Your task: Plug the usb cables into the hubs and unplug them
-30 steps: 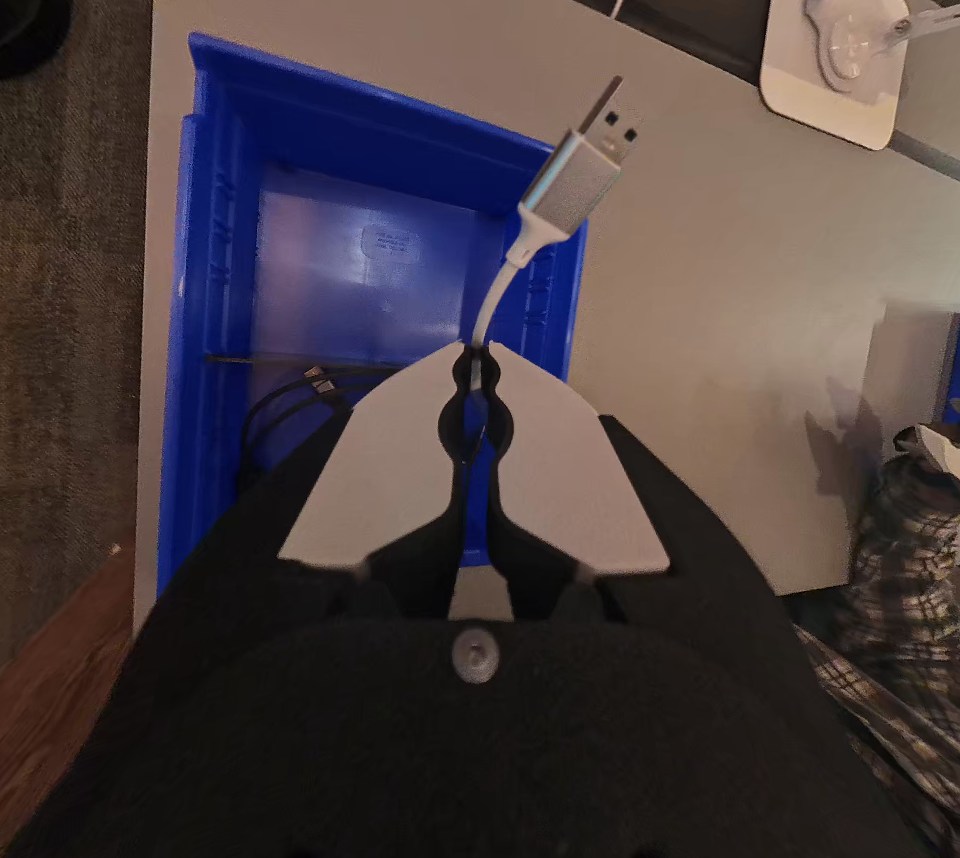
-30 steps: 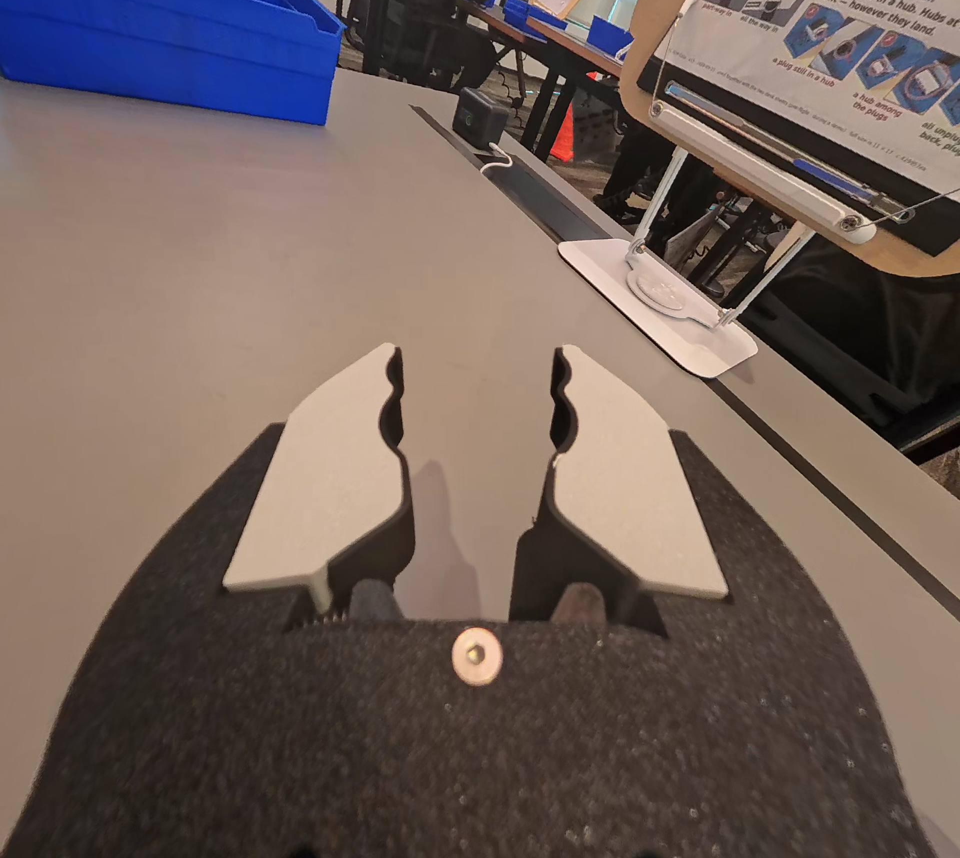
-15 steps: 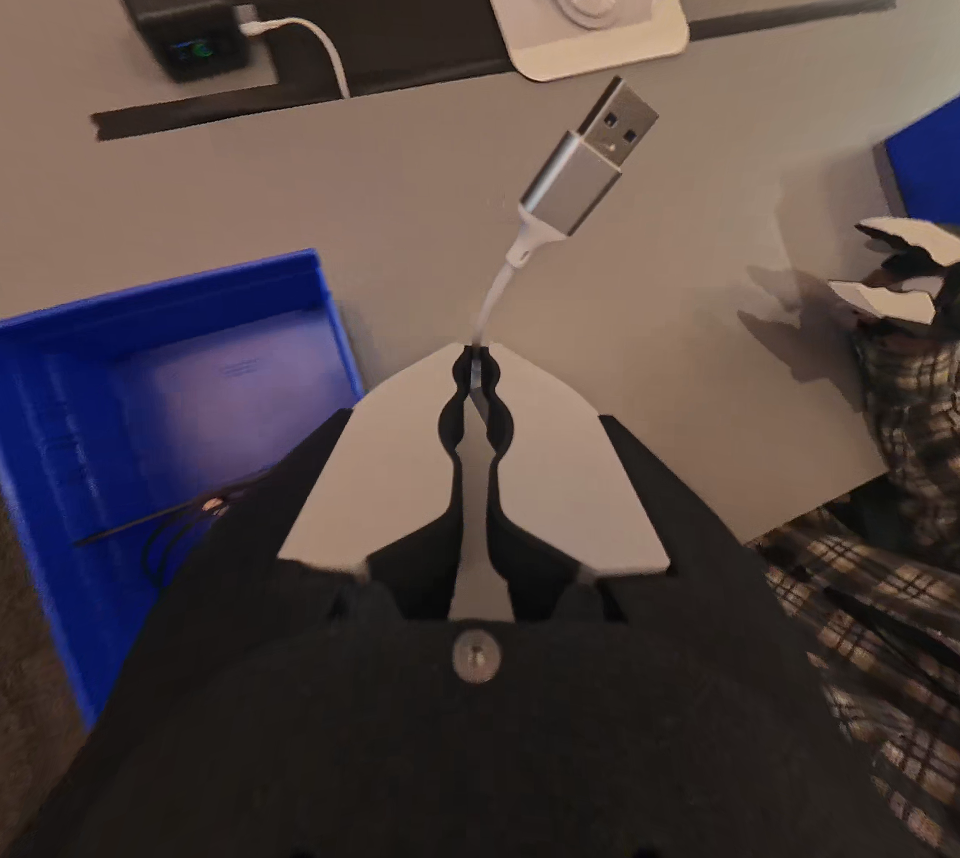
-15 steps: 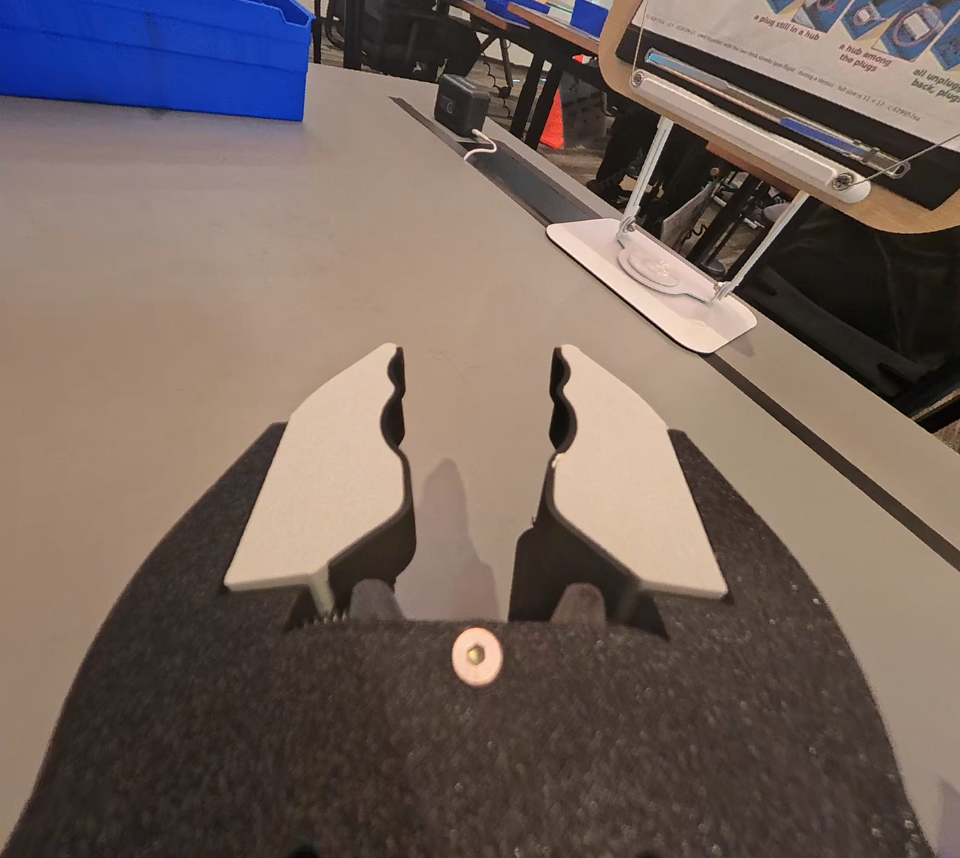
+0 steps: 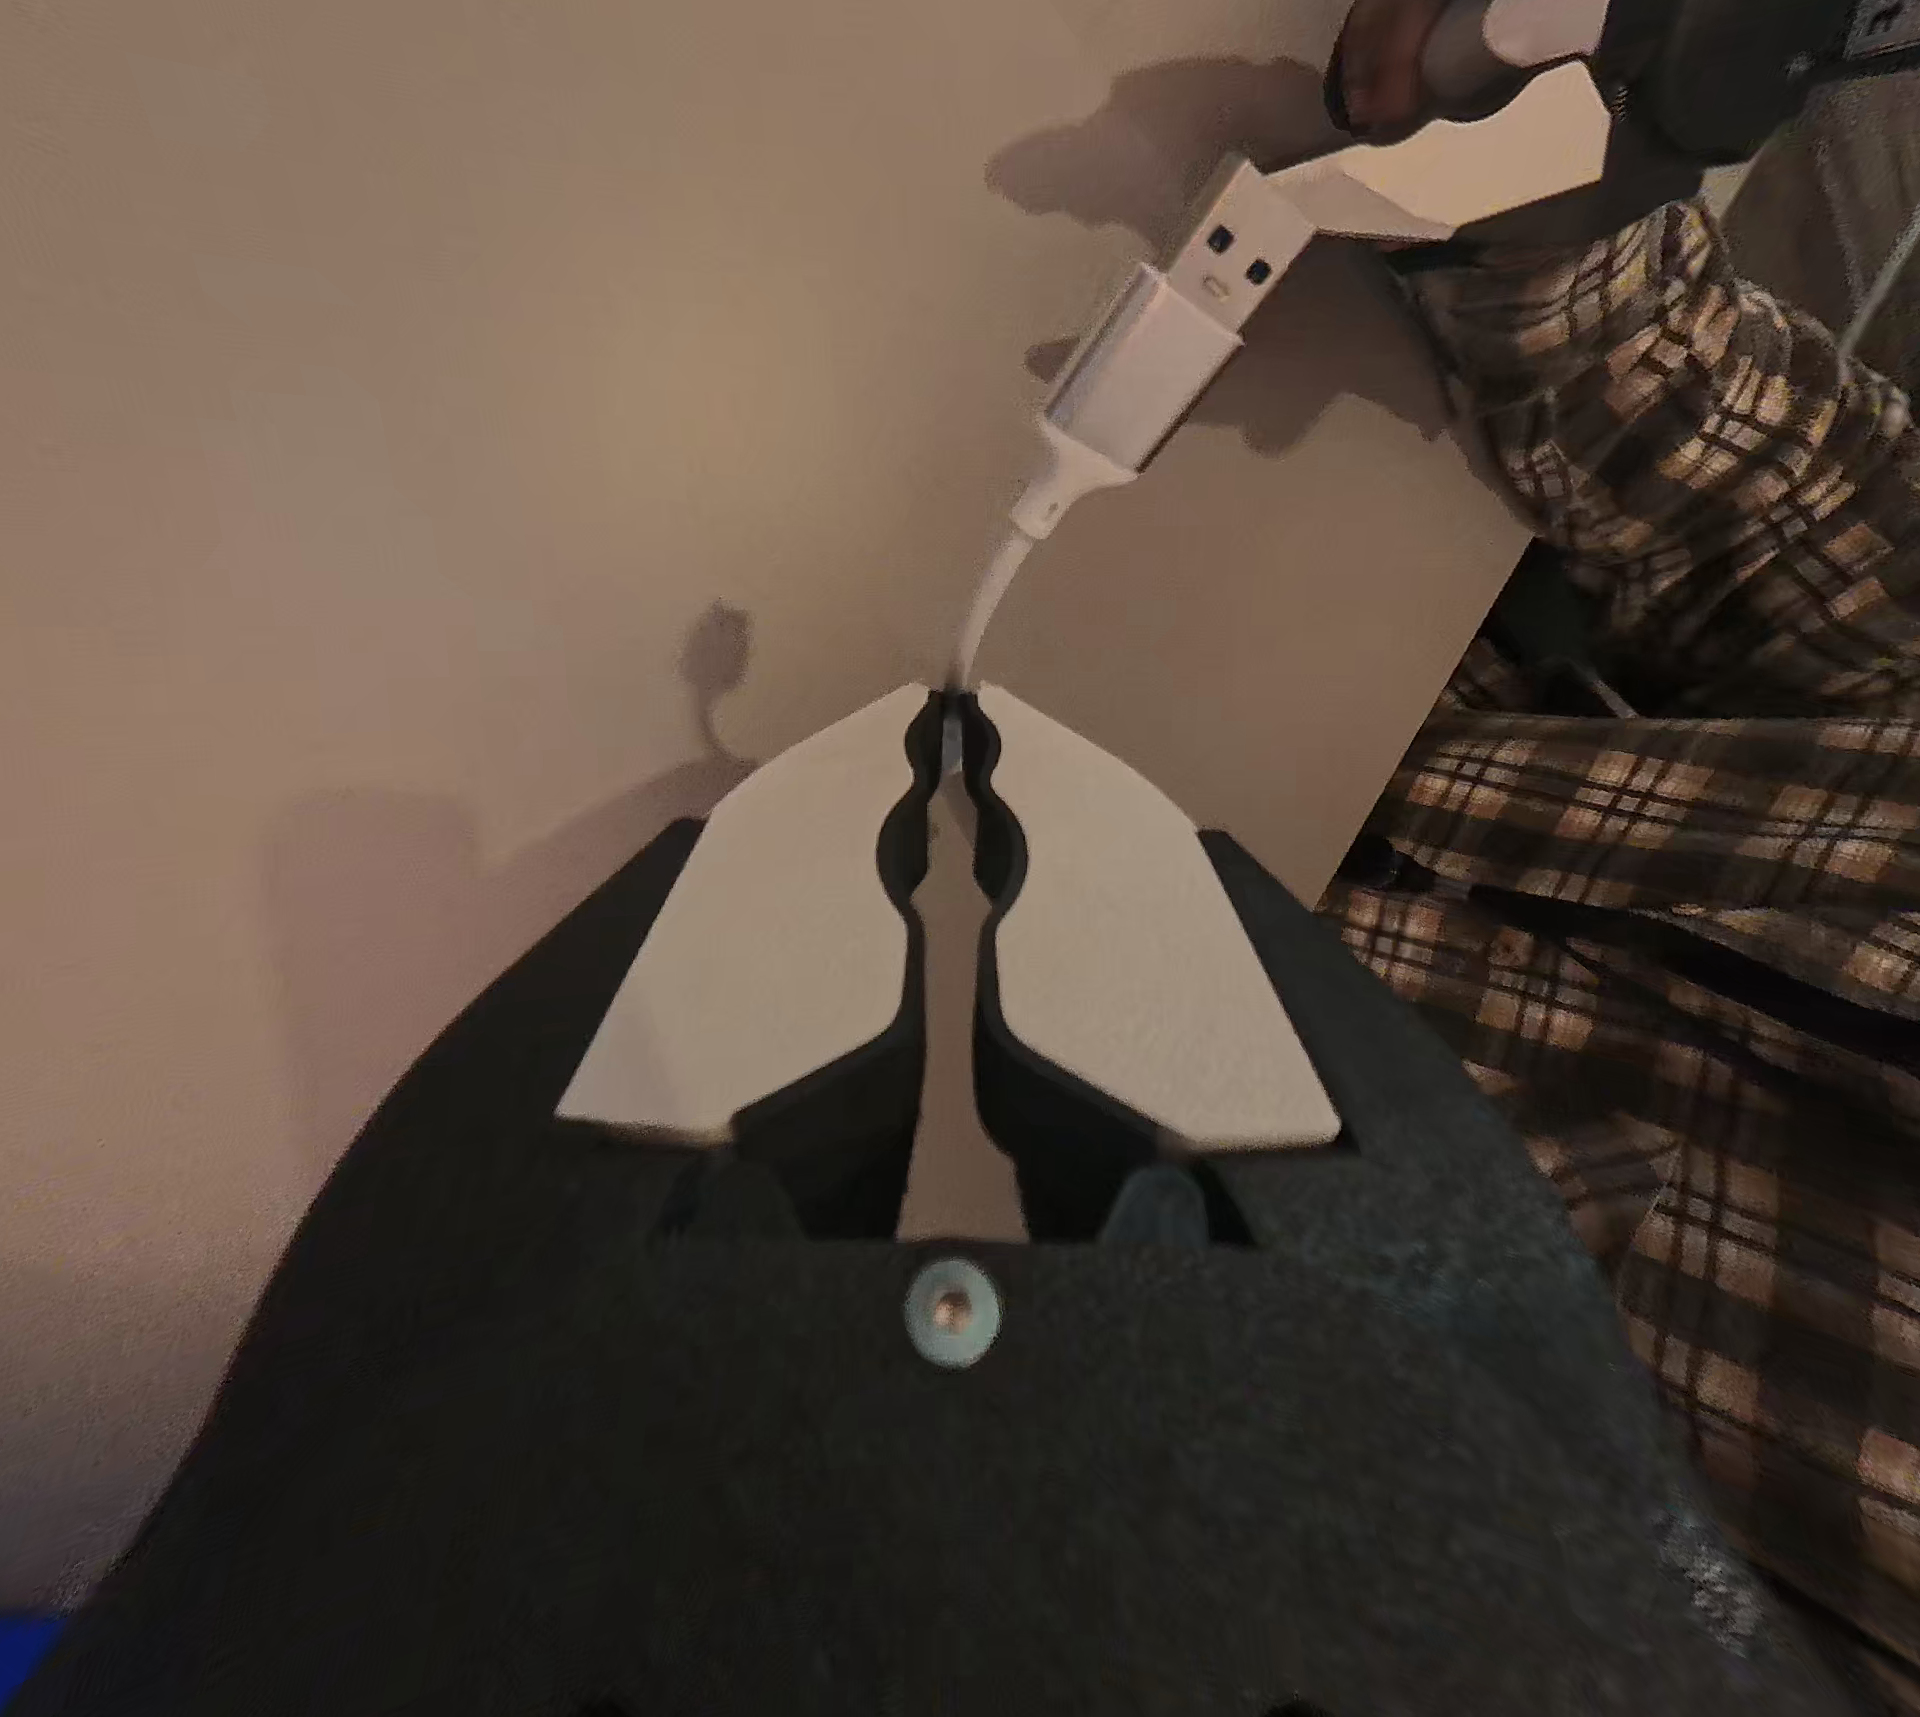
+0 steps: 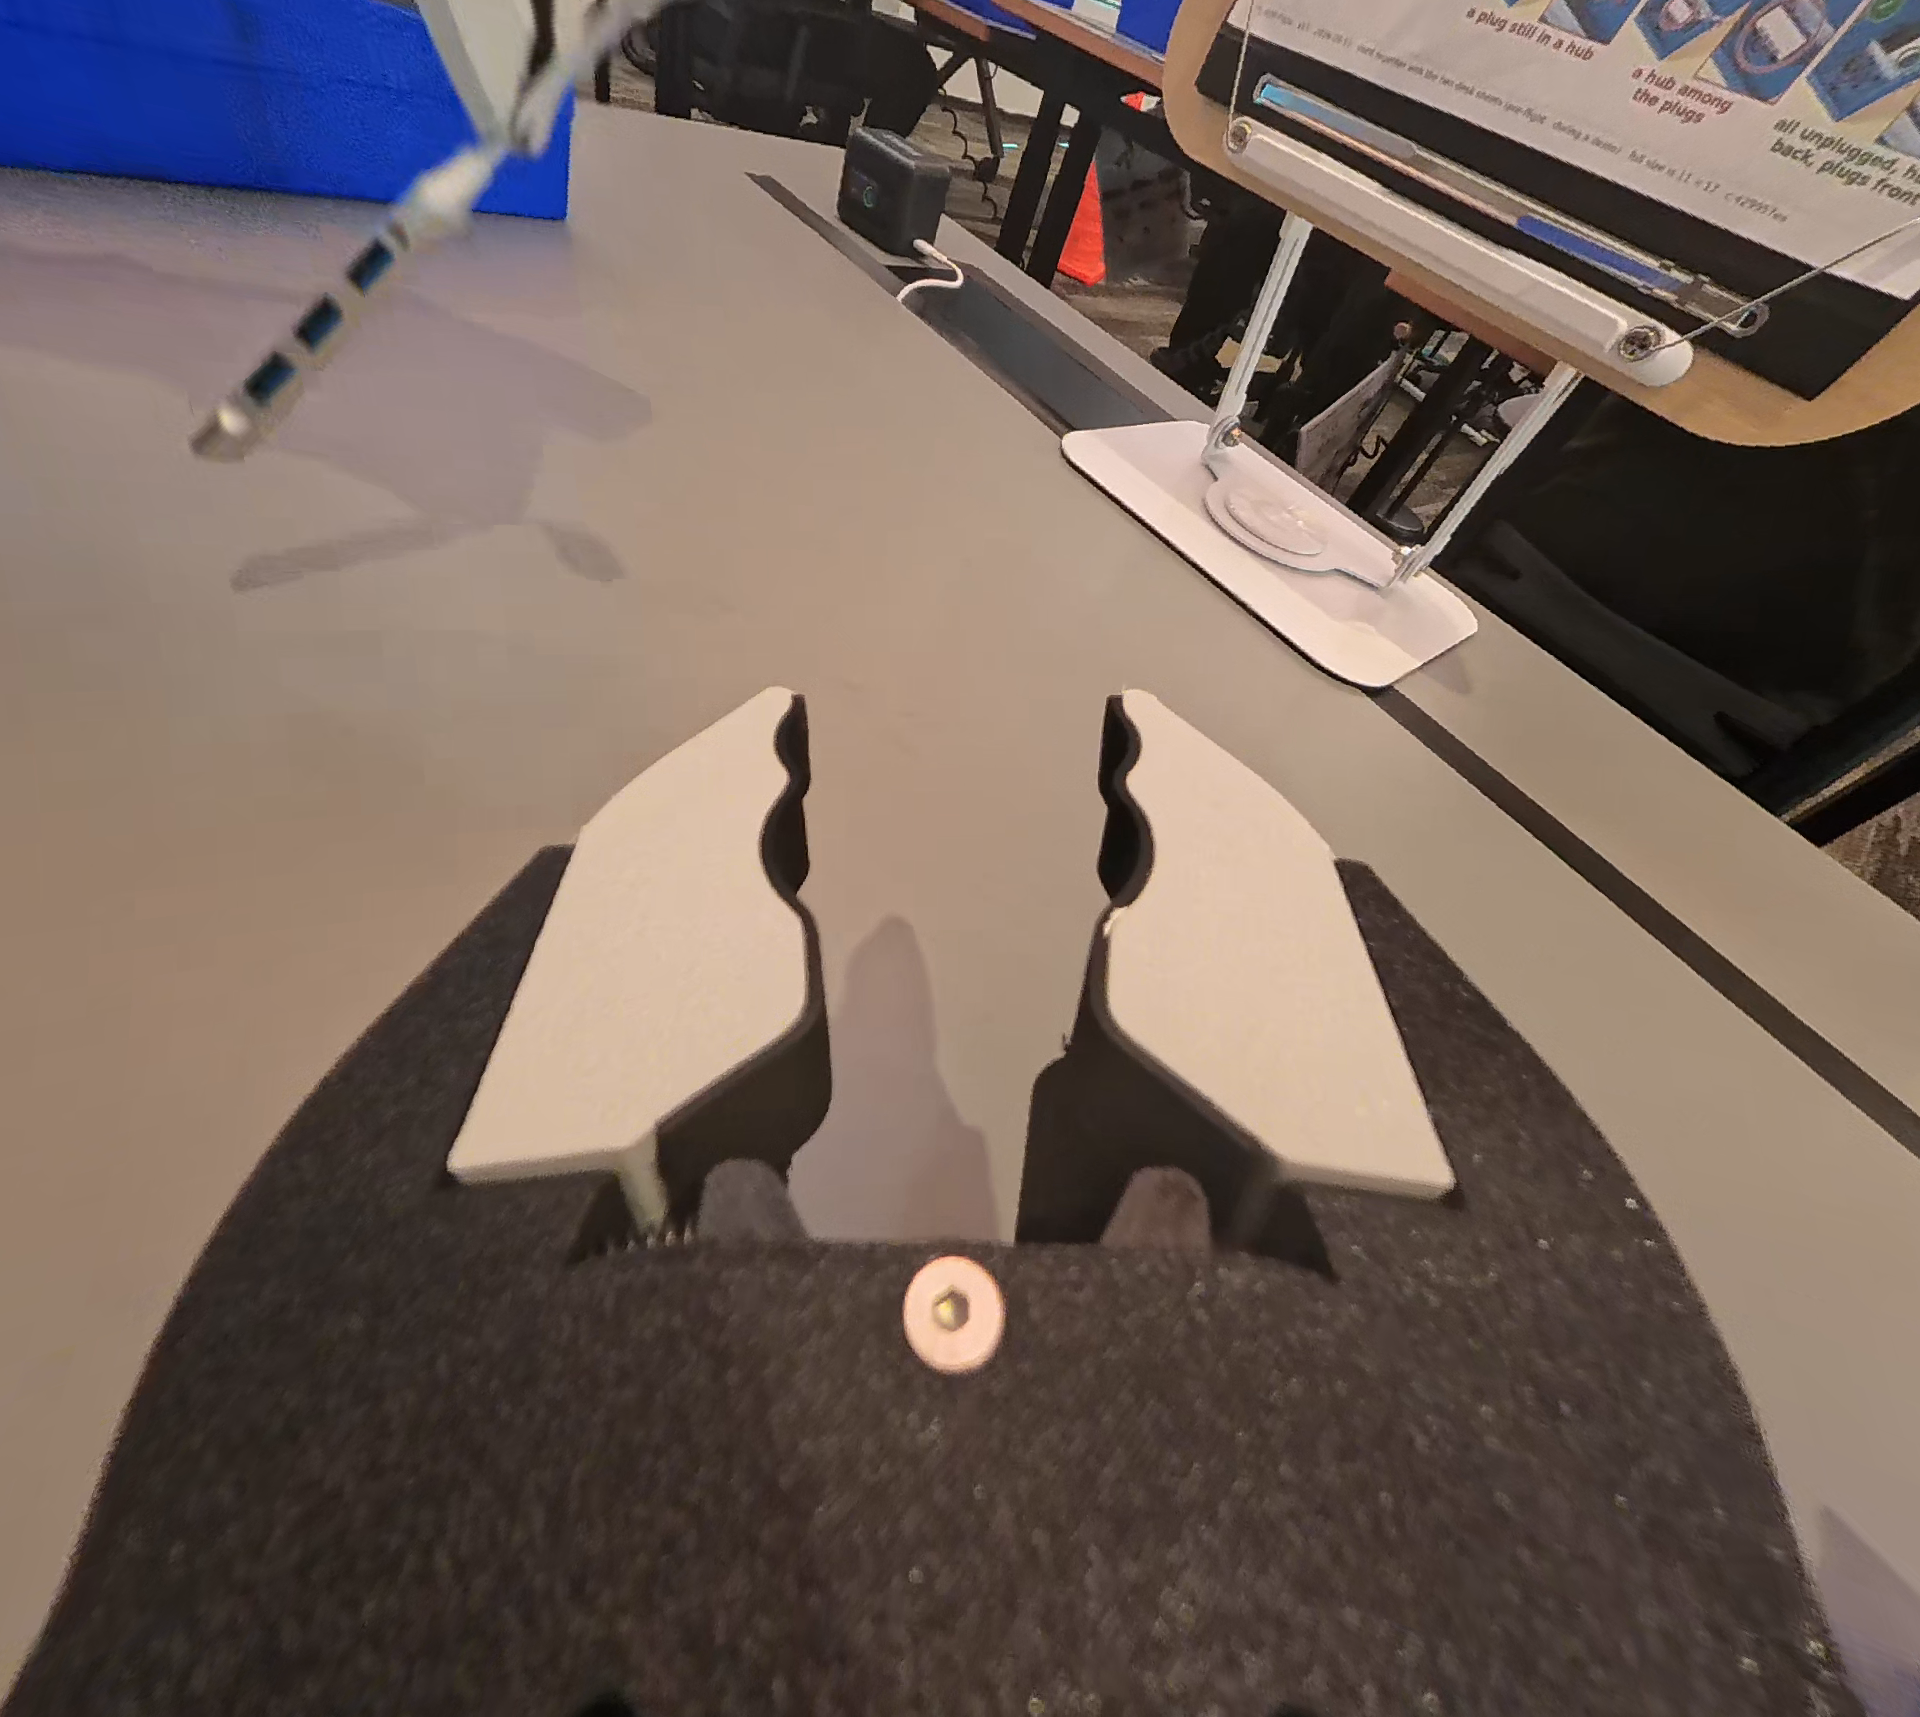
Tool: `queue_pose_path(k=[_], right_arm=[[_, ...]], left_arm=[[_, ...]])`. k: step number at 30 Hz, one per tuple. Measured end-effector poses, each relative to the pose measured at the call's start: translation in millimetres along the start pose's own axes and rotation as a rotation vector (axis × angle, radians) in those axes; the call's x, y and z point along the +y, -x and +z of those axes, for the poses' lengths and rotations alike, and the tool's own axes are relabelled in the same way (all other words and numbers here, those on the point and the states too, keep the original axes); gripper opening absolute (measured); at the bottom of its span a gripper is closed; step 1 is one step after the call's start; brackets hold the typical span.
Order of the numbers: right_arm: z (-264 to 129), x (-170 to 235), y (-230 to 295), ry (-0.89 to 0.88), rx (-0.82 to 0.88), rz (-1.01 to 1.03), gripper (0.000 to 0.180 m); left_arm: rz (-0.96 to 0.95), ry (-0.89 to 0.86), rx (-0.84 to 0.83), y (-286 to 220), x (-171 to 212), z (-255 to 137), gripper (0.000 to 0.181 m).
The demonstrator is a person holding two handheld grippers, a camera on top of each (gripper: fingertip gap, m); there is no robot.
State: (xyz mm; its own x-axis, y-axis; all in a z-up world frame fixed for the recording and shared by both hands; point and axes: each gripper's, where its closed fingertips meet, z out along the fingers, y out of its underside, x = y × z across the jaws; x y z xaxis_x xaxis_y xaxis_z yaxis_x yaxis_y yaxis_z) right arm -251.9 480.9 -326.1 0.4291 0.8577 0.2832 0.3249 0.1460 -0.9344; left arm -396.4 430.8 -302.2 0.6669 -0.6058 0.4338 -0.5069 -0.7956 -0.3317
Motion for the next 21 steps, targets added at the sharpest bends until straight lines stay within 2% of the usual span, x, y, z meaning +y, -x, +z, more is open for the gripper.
queue_pose_path(k=[7,21], right_arm=[[-1.5,2.7,-6.0,0.003,0.010,0.006,0.052],[-5.8,-3.0,-8.8,-0.015,0.027,-0.008,0.053]], left_arm=[[0.056,0.112,0.061,-9.4,-14.7,61.5,0.003],[0.120,0.170,0.078,-14.0,-16.4,119.9,0.003]])
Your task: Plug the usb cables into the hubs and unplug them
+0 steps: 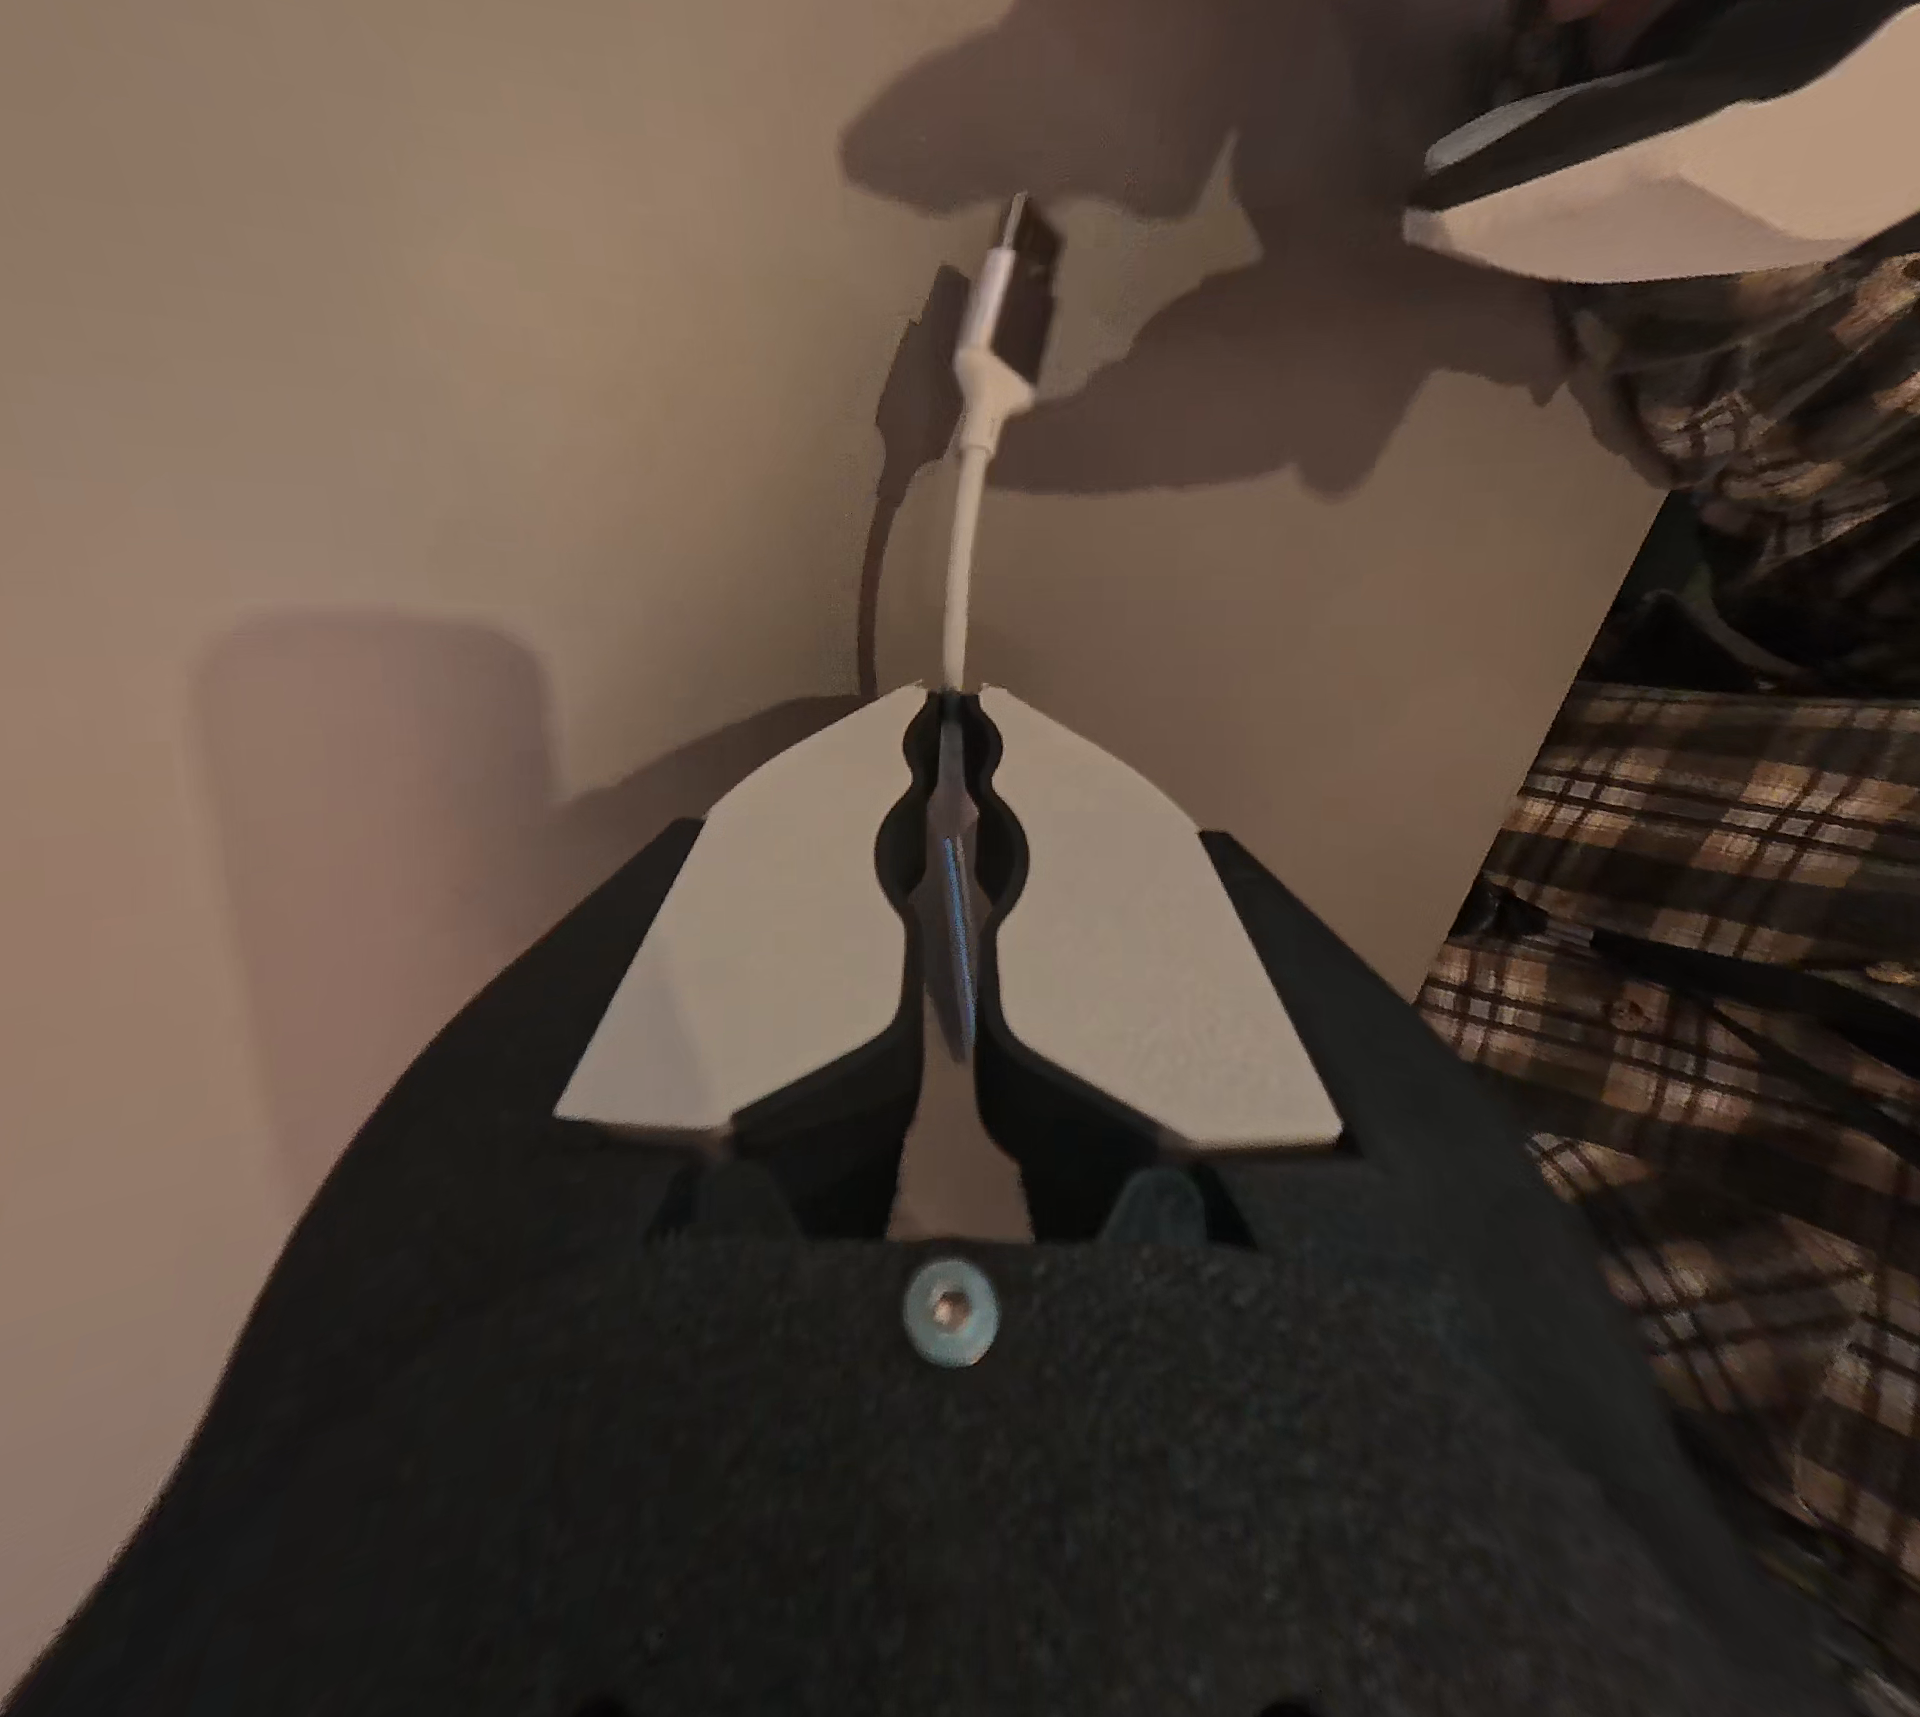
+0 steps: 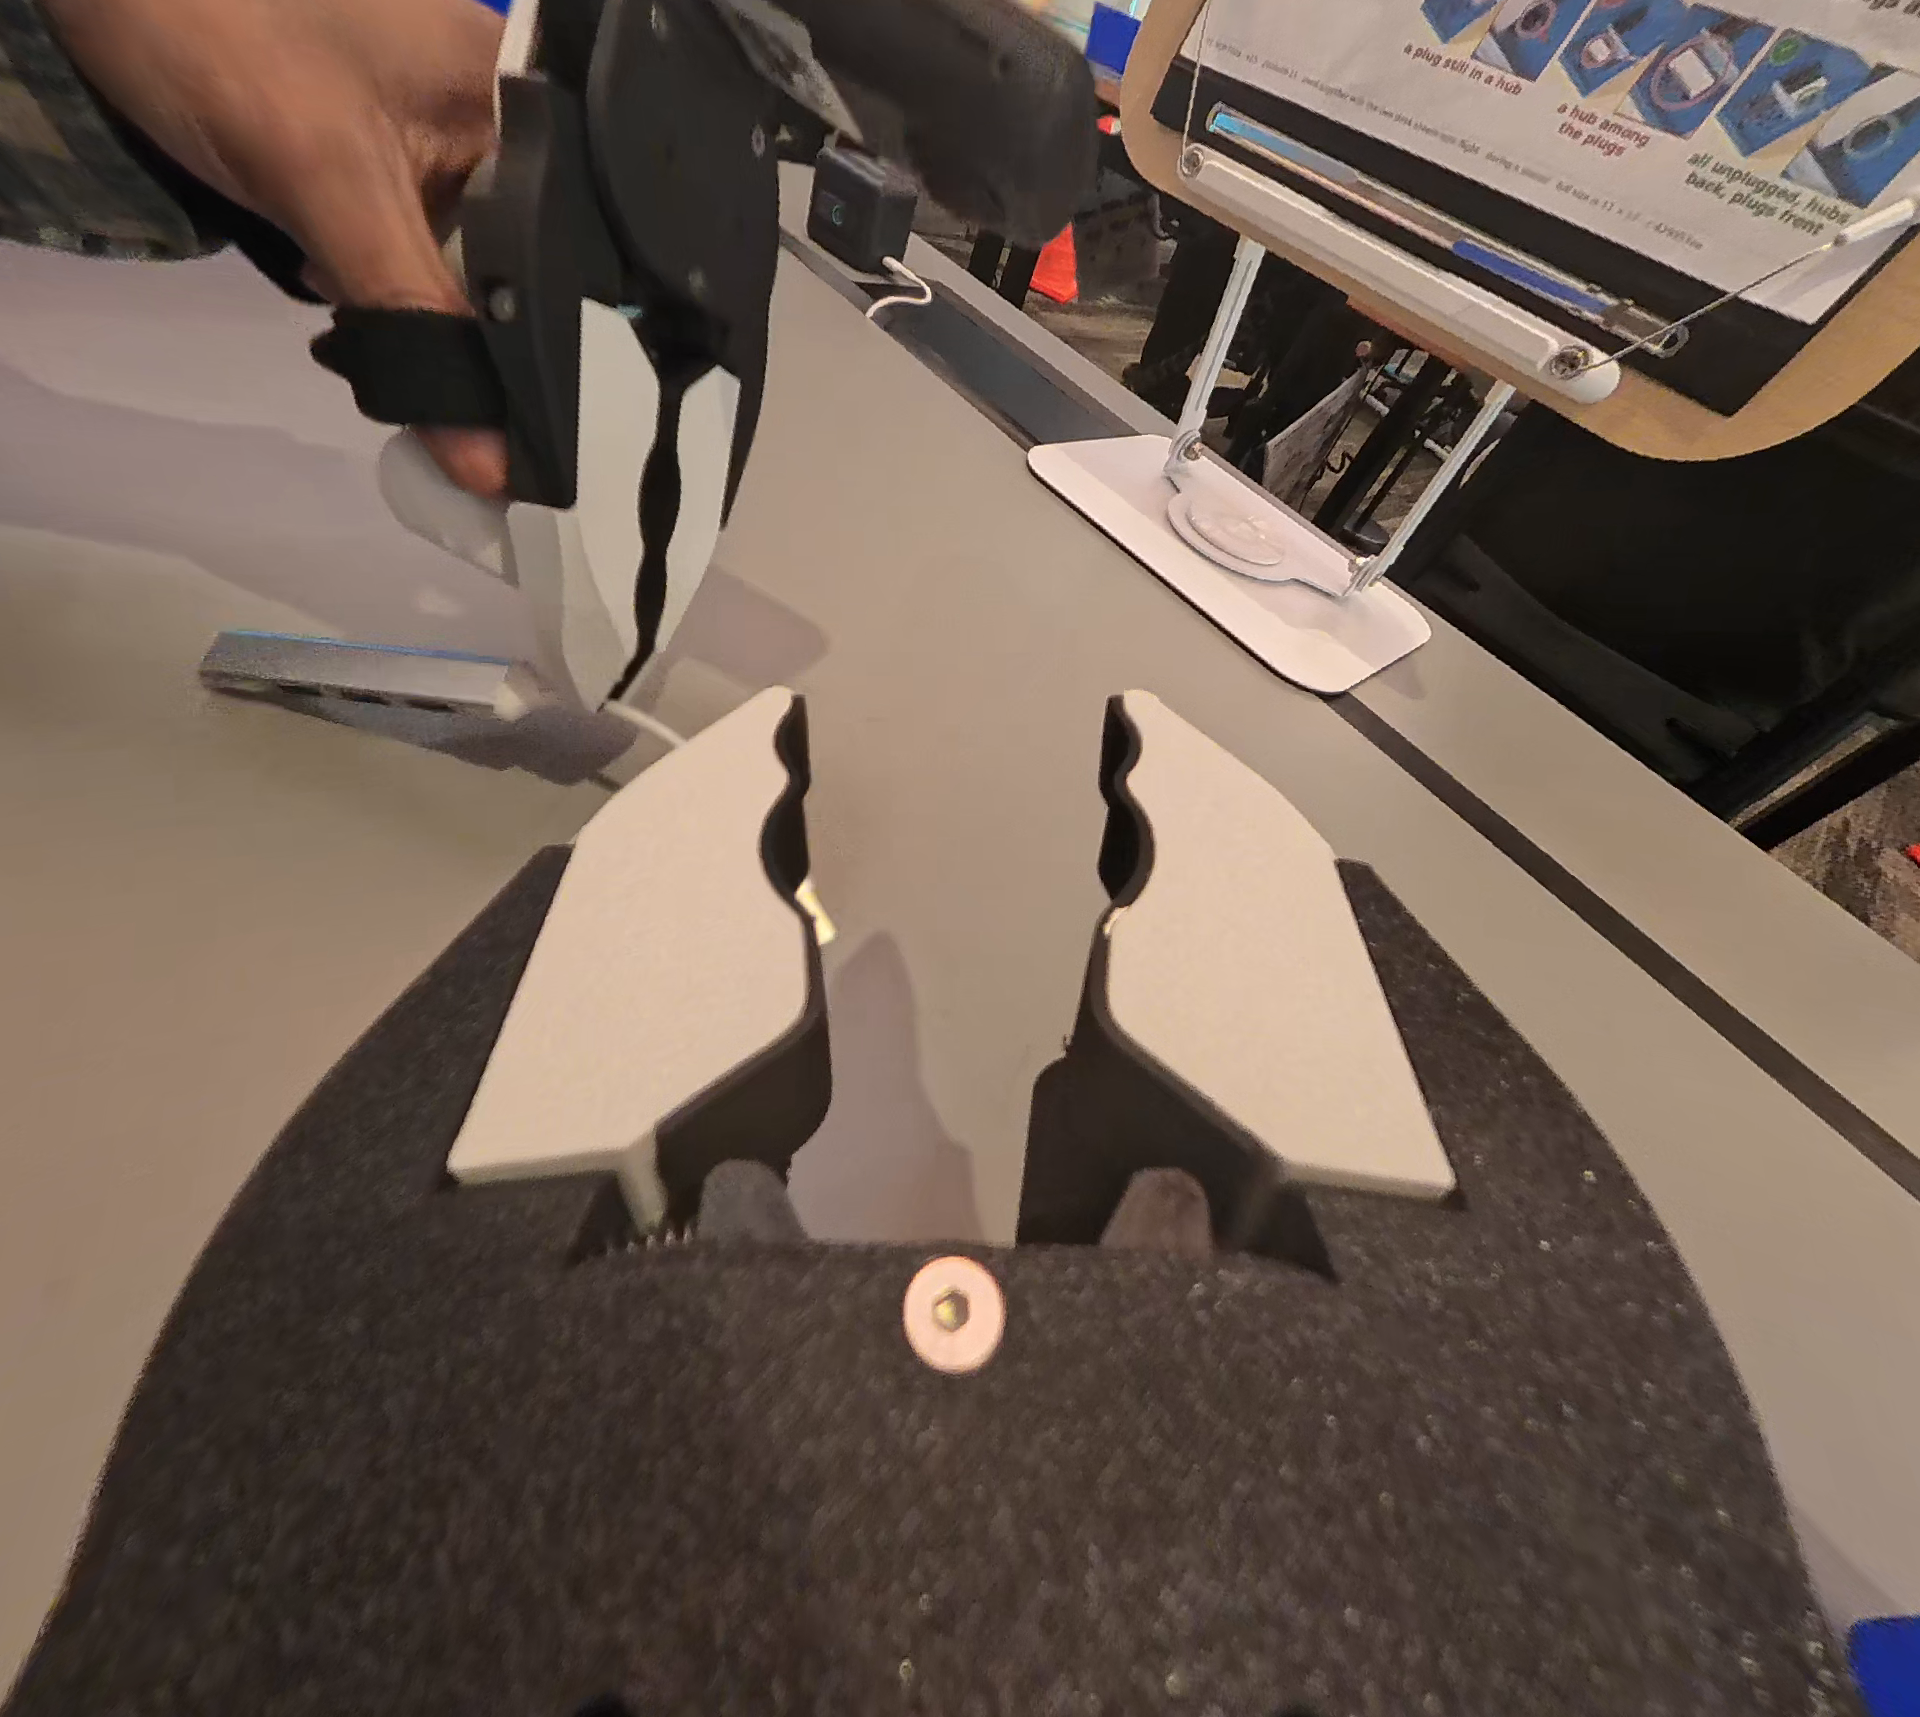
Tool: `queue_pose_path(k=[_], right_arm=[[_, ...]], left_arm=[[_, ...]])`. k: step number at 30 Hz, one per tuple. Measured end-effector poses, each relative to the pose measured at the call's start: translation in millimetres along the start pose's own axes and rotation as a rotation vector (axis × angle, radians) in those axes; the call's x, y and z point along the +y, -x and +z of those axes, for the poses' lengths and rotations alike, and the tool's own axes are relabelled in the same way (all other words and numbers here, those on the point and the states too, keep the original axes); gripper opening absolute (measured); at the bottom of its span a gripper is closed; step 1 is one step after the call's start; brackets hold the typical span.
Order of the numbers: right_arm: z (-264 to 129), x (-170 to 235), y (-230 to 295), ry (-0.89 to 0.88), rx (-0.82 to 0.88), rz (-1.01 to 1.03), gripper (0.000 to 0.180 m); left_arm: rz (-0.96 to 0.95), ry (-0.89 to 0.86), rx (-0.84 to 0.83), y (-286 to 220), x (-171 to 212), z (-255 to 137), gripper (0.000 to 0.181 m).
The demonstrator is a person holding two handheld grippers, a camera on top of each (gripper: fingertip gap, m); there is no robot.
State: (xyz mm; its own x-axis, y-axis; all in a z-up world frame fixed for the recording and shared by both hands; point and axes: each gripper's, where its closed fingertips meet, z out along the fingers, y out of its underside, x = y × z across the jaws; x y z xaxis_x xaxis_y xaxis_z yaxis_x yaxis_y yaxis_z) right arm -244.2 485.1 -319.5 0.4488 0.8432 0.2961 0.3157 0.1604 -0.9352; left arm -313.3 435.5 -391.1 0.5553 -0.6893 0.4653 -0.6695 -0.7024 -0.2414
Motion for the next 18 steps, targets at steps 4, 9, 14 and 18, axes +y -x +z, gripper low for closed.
queue_pose_path(k=[4,9,14,18], right_arm=[[-0.7,-0.9,-0.7,-0.009,-0.001,0.010,0.053],[-0.3,-1.5,1.4,-0.004,-0.005,-0.003,0.054],[0.2,-0.7,2.3,0.000,-0.008,-0.005,0.054],[3.6,4.5,5.6,0.018,-0.028,0.015,0.054]], left_arm=[[0.004,-0.069,-0.005,0.3,-0.9,-3.6,0.023],[0.025,-0.214,-0.087,2.3,5.3,-48.1,0.042],[0.027,-0.403,-0.270,3.8,44.2,-137.5,0.048],[-0.070,-0.508,-0.463,15.4,115.2,-221.0,0.050]])
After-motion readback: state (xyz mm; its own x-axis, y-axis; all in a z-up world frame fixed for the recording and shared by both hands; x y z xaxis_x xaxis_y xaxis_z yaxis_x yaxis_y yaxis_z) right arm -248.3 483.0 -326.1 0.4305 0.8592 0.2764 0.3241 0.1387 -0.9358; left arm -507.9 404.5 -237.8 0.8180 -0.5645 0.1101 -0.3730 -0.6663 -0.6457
